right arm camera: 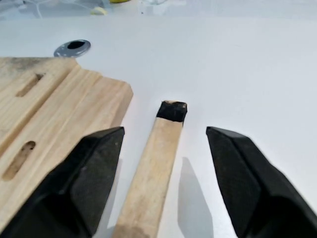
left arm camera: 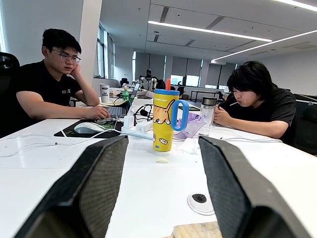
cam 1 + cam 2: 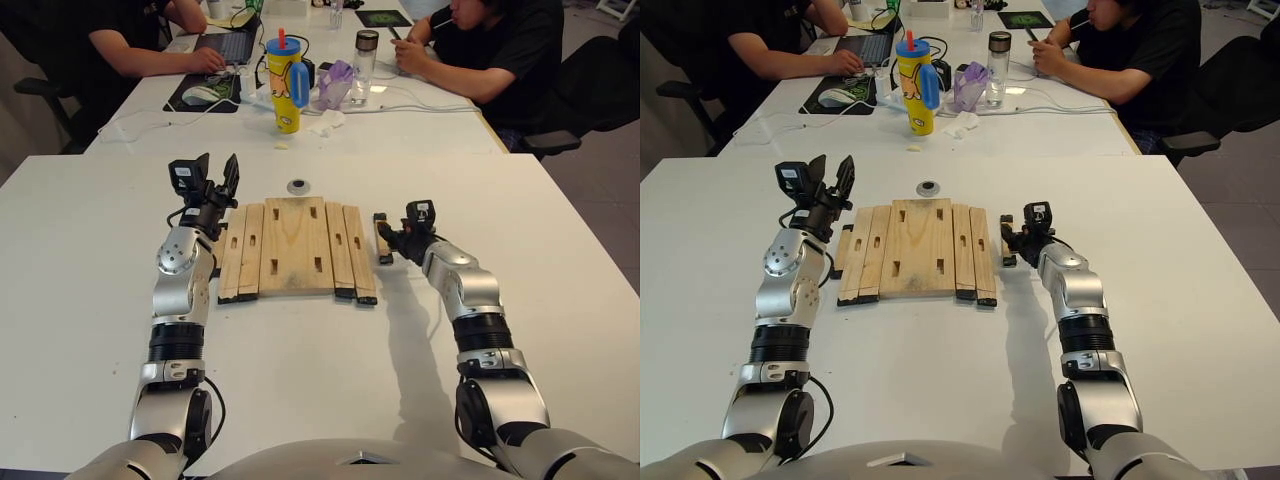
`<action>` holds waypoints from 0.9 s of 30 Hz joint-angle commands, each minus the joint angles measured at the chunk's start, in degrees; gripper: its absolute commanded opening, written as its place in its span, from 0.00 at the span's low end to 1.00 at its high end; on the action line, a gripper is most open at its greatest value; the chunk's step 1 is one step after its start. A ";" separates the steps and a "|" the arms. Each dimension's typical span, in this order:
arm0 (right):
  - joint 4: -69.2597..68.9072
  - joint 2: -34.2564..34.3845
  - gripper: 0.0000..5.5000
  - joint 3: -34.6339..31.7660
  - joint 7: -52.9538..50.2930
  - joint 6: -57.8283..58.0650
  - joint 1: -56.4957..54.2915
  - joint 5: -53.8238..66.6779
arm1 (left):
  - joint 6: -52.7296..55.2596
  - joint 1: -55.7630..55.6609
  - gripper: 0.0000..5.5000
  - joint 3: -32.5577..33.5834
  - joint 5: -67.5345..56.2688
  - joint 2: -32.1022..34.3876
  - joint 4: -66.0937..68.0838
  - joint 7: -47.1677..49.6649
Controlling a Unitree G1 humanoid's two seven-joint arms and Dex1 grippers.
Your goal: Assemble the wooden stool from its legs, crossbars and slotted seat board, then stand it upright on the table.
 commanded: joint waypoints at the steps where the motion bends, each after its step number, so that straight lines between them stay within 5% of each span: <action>1: 0.95 0.08 0.56 2.44 -1.11 2.54 0.57 -2.21 | 0.39 -0.79 0.48 -0.09 0.06 0.03 0.25 -0.17; 8: 1.96 1.23 0.56 5.89 -2.58 6.56 1.90 -4.82 | 0.48 -0.85 0.48 -0.08 0.08 -0.01 0.38 -0.10; 17: 3.33 0.73 0.32 4.05 -6.01 10.16 2.76 -5.48 | 3.53 -0.84 0.48 0.34 -2.00 -0.36 -0.80 -0.58; 27: -10.79 4.09 0.24 1.52 3.70 -15.49 2.93 2.49 | 25.23 -3.94 0.48 1.56 -23.27 -3.46 -9.38 -8.74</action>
